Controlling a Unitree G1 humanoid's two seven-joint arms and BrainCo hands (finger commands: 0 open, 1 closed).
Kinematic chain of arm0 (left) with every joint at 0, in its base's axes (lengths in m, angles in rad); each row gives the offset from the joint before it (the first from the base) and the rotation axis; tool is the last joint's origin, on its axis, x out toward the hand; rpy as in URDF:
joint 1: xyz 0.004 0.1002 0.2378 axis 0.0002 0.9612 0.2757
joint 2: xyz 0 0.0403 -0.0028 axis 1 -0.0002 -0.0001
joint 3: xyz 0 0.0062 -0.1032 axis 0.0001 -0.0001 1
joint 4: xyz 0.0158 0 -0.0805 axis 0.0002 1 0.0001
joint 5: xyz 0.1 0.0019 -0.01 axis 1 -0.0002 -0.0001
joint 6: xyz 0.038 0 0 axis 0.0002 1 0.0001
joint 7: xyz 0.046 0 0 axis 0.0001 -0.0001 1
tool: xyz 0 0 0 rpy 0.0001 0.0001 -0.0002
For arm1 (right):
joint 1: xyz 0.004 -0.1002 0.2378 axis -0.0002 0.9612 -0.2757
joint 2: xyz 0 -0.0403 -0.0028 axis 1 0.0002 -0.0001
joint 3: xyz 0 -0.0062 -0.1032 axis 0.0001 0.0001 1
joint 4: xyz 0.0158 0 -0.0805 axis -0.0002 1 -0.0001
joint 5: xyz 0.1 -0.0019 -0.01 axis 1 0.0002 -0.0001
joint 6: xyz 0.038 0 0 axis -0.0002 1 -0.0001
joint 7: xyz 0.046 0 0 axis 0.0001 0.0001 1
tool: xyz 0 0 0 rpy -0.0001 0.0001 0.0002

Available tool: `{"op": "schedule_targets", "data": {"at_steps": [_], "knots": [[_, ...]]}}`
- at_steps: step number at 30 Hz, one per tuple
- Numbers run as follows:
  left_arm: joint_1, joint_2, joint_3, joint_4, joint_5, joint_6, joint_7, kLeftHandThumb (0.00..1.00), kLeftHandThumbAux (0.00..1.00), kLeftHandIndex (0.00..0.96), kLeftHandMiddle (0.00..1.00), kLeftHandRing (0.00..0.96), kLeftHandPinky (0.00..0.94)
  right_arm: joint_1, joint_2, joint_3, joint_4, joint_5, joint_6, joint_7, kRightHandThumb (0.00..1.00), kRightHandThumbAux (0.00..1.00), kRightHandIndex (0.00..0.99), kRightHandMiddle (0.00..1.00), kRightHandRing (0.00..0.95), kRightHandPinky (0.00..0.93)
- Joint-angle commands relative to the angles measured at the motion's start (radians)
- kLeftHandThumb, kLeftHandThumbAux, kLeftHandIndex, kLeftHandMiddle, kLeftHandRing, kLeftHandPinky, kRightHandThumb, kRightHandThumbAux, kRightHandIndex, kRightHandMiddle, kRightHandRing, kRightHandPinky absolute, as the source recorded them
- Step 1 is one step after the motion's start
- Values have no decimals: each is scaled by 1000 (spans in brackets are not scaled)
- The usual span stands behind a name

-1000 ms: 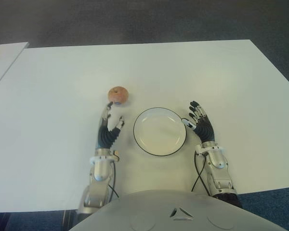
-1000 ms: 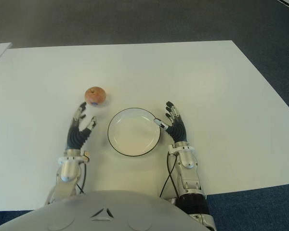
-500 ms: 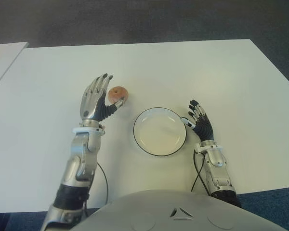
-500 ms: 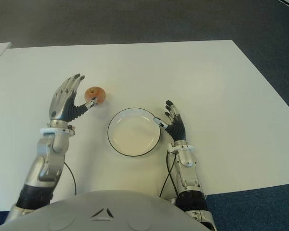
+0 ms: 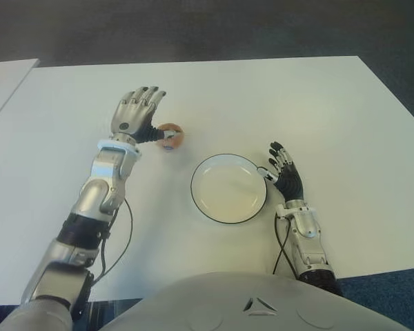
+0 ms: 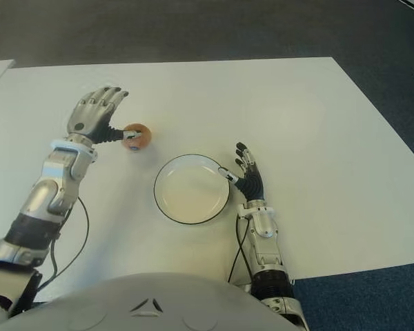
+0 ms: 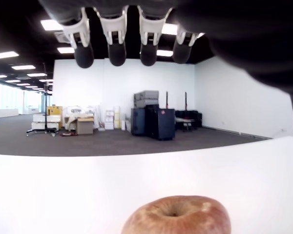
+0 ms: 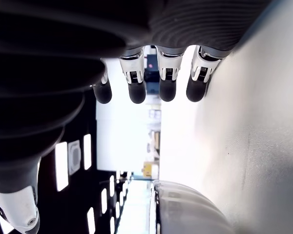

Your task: Put the apples into the plate.

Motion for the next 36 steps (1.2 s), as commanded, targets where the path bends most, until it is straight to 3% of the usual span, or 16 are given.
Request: {"op": "schedule_targets", "data": {"at_steps": [1,16,36], "knots": [[-55,29,-38,135,-26,-54,8,372,306,40,0,0,0,29,19,17,48,-14,21,-9,115,650,0,0,0,0],[-135,45,-88,308,-107,-148,-13,364,246,29,0,0,0,48,53,18,62,24,2,-3,121,642,0,0,0,0],[-244,4,-193,490,-127,-137,-14,369,226,0,0,0,2,42,62,12,99,18,-25,-18,137,634,0,0,0,0]]}}
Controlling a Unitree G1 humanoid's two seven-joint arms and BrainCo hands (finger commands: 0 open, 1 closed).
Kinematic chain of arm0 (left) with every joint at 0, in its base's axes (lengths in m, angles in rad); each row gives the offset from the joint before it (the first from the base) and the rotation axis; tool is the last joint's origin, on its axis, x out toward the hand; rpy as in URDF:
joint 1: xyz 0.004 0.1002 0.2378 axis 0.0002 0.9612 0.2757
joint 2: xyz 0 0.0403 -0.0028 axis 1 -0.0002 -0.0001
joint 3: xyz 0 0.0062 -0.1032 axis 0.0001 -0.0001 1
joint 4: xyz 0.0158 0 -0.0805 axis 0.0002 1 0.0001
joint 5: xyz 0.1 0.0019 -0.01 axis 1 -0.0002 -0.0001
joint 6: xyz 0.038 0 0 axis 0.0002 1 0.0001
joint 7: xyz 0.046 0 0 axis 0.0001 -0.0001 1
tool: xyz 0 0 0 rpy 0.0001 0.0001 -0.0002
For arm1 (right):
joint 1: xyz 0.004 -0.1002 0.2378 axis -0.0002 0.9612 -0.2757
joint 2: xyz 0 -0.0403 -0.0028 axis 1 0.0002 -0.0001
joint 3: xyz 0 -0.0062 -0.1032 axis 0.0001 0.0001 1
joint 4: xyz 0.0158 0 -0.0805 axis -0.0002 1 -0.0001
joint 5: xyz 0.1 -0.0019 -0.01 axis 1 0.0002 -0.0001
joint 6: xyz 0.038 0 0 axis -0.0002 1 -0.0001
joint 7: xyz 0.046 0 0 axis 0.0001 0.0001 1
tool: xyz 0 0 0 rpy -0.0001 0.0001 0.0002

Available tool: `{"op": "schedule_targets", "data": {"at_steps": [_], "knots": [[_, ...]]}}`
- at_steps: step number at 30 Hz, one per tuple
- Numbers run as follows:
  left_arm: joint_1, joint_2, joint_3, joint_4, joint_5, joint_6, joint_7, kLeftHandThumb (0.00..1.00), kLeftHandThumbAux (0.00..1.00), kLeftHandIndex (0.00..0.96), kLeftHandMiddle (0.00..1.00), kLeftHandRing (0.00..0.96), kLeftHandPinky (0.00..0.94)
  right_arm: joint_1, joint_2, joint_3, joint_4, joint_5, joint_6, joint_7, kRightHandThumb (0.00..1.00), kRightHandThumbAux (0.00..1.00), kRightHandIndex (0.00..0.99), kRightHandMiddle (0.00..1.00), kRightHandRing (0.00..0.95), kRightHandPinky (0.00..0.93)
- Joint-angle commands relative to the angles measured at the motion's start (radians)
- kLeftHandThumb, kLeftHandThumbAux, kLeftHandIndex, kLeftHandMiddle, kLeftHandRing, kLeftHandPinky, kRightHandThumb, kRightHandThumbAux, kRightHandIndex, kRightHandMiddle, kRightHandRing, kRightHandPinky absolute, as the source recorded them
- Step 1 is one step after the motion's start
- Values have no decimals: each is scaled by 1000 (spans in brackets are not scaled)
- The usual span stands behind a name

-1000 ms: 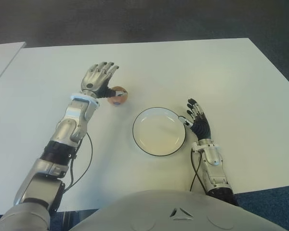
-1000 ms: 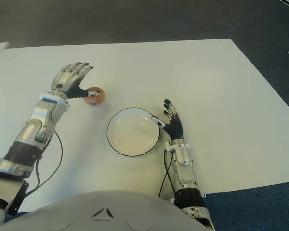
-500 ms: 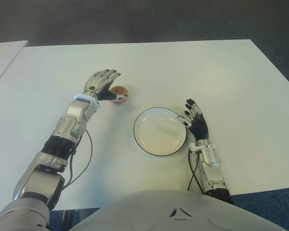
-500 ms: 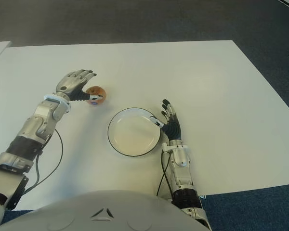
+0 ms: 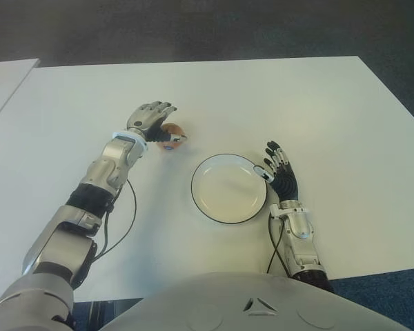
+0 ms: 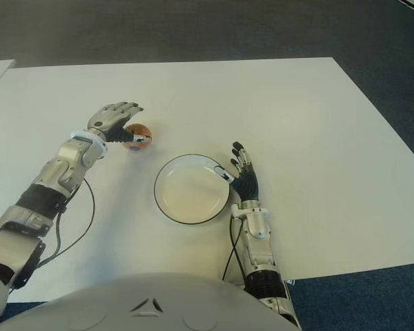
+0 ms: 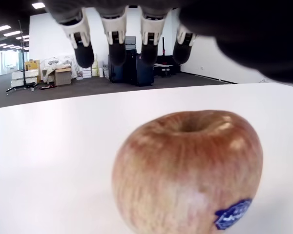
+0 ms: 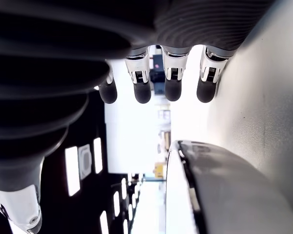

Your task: Put the apples into the plate.

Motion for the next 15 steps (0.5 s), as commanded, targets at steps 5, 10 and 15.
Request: {"op": "schedule_targets", "data": {"at_steps": [5,10,15], "knots": [[-31,-25,-49,77,-2,18,-3,361,230,0,0,0,0,30,6,-6,88,9,21,5,141,635,0,0,0,0],[-44,-36,-69,129,0,16,25,350,234,0,0,0,0,24,4,-10,99,8,12,3,146,636,0,0,0,0],[-61,-51,-85,178,-1,11,64,345,232,0,0,0,0,19,2,-12,109,4,7,2,145,626,0,0,0,0]]}}
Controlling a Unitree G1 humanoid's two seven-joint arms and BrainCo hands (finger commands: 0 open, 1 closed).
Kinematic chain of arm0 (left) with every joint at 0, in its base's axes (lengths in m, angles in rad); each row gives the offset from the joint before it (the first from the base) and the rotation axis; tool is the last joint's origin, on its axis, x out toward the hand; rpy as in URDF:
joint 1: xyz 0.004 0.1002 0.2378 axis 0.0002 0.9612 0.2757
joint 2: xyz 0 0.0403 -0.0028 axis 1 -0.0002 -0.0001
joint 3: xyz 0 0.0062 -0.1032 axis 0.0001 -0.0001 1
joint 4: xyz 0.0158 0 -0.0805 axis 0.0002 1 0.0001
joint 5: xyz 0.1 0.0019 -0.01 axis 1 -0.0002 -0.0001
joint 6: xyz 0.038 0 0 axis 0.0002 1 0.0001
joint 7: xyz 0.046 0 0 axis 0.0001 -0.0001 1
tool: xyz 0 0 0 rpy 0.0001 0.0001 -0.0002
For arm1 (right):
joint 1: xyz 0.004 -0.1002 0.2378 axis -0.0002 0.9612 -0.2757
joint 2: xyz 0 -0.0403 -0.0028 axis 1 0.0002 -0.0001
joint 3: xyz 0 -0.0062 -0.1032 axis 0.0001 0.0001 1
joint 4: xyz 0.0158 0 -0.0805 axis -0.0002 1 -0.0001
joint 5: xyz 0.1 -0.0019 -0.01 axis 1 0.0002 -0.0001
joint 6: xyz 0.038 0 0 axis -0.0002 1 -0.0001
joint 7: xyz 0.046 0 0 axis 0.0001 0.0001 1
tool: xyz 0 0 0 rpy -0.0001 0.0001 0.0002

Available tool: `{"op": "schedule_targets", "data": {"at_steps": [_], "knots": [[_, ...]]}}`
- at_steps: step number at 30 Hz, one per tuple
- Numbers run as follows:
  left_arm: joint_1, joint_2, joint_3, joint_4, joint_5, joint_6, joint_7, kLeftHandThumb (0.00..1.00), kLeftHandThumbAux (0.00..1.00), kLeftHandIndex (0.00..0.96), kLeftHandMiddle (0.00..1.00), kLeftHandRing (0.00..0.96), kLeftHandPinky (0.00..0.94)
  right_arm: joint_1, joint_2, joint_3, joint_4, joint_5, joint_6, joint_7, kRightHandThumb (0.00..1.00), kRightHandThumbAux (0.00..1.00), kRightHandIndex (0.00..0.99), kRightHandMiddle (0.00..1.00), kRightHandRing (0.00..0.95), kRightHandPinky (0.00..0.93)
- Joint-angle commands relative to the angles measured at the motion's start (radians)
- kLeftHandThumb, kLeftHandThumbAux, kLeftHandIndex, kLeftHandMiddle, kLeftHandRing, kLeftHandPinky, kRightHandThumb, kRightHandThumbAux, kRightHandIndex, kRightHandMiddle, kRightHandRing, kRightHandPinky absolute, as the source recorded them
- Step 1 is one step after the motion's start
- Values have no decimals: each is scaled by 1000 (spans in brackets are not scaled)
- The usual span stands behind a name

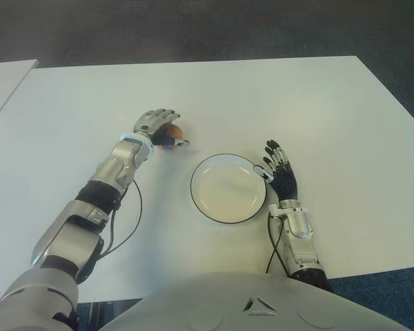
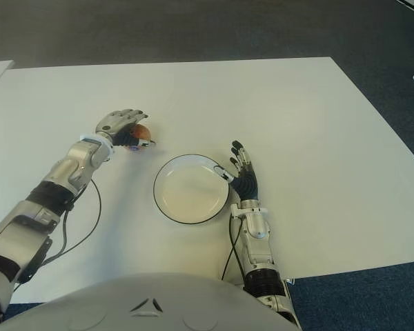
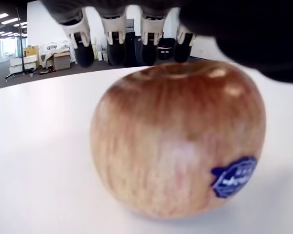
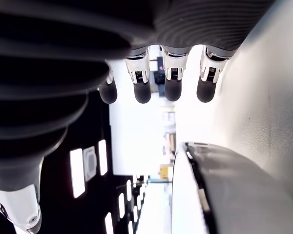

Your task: Put the apples into the plate.

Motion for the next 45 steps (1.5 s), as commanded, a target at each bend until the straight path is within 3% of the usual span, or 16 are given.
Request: {"op": "schedule_targets", "data": {"at_steps": [1,16,18,23,26,45], "knots": [[-19,-20,-23,58,-3,-3,40,345,232,0,0,0,0,35,1,-7,80,2,43,-1,145,625,0,0,0,0],[-52,-54,-63,185,-17,-27,122,341,251,0,0,0,0,13,-3,-21,118,12,17,12,148,600,0,0,0,0],[-60,-74,-79,271,-15,-42,168,339,254,0,0,0,0,10,-3,-24,120,12,17,9,151,598,0,0,0,0],[-64,-79,-88,290,-24,-45,184,341,263,0,0,0,3,3,-6,-29,131,8,12,6,156,603,0,0,0,0],[-68,-93,-105,365,-21,-57,220,345,269,0,0,0,2,1,-8,-30,134,4,9,5,158,608,0,0,0,0],[-88,-130,-213,543,0,-39,312,368,319,5,0,0,14,-26,-25,-52,159,22,10,14,160,628,0,0,0,0]]}}
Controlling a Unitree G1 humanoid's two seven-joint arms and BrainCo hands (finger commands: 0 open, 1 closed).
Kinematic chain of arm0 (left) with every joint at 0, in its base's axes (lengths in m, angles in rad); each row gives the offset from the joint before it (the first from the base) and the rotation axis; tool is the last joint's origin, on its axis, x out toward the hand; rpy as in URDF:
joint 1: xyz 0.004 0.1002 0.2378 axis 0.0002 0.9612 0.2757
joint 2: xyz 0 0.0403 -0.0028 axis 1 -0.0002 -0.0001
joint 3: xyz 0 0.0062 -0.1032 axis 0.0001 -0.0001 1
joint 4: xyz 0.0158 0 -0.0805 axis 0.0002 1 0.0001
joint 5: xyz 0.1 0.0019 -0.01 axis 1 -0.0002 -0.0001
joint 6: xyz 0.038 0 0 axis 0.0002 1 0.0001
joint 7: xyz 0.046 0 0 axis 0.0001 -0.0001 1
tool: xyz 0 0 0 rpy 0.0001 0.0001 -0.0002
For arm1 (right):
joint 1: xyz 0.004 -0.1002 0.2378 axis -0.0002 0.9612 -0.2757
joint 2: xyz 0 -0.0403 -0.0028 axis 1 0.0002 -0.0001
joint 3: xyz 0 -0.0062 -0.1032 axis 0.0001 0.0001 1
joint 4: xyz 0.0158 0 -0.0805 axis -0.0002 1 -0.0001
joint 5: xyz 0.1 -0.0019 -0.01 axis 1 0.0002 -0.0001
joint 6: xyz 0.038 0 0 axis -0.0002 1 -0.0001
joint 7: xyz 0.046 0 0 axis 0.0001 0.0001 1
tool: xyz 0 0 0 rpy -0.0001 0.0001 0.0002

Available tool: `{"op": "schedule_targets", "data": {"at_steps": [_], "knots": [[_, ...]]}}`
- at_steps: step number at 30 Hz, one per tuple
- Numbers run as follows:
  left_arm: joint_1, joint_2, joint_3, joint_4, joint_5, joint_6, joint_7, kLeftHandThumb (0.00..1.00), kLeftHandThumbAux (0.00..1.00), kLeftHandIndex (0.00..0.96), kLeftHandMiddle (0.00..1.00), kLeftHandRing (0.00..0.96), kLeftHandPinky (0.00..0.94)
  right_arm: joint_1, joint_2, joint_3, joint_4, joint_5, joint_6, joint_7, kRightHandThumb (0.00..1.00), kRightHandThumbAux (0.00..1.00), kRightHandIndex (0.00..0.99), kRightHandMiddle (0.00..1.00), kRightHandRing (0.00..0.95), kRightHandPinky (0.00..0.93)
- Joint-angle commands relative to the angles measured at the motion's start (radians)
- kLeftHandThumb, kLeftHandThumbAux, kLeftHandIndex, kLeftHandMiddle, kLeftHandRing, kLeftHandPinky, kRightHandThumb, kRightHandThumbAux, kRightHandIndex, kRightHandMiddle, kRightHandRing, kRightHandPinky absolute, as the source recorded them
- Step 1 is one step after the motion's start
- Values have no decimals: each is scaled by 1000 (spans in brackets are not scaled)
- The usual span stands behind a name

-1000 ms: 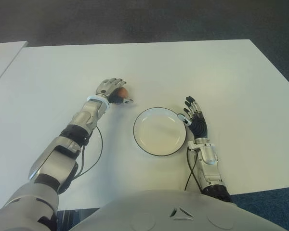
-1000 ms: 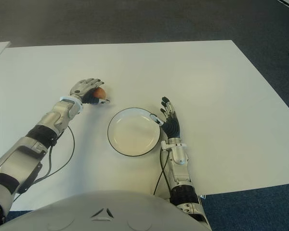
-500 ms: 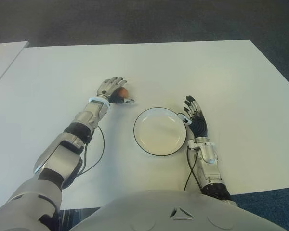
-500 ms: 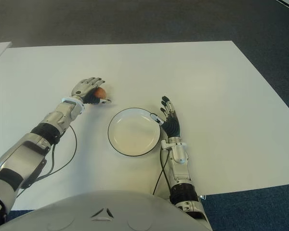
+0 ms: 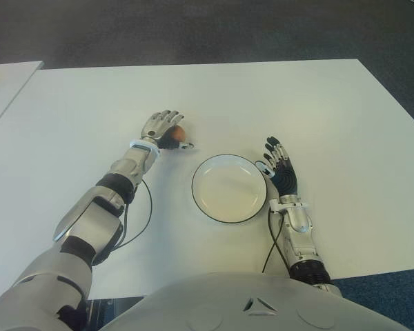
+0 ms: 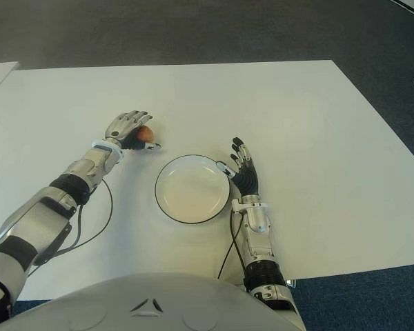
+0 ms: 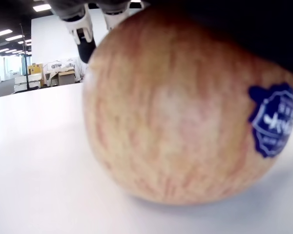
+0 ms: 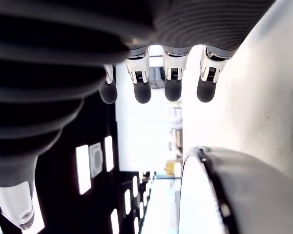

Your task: Put the apples into the plate.

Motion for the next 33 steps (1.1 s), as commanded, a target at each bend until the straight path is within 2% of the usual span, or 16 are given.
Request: {"op": "schedule_targets", "data": {"at_steps": [1,5,10,13,14,17,18,20,21,23,26,29,33], "knots": [[62,-24,-54,106,22,18,-23,370,322,7,0,0,14,42,-8,-15,63,8,46,0,160,628,0,0,0,0],[65,-33,-68,149,22,11,-3,390,323,19,0,0,22,40,-12,-20,58,8,52,-5,160,628,0,0,0,0],[63,-40,-77,162,14,9,8,426,327,45,0,0,79,37,-17,-26,57,10,59,-5,160,629,0,0,0,0],[60,-46,-80,172,7,13,11,476,342,123,109,119,205,35,-19,-30,56,12,62,-2,159,631,0,0,0,0],[59,-48,-82,173,6,15,11,520,363,167,173,187,261,35,-20,-31,56,13,64,-1,159,632,0,0,0,0],[58,-51,-86,178,4,22,11,610,411,267,291,308,353,33,-22,-34,56,16,68,4,157,632,0,0,0,0],[57,-51,-89,180,4,26,10,620,417,279,304,321,363,33,-22,-35,56,17,70,5,156,632,0,0,0,0],[56,-52,-92,182,4,29,8,678,575,366,371,382,403,33,-23,-37,55,18,72,7,154,631,0,0,0,0],[55,-51,-94,184,6,33,7,686,597,378,381,391,409,32,-24,-38,54,18,75,7,153,631,0,0,0,0],[55,-51,-96,186,7,37,10,779,636,394,461,549,539,33,-27,-39,51,19,79,7,150,627,0,0,0,0],[58,-50,-94,185,3,35,21,824,655,406,491,657,661,34,-28,-40,48,20,83,8,146,623,0,0,0,0],[65,-50,-78,178,-16,20,39,842,662,407,505,722,739,33,-31,-42,45,25,90,12,144,621,0,0,0,0],[78,-54,-45,168,-58,-12,69,849,666,403,518,771,784,34,-32,-44,39,34,101,20,141,619,0,0,0,0]]}}
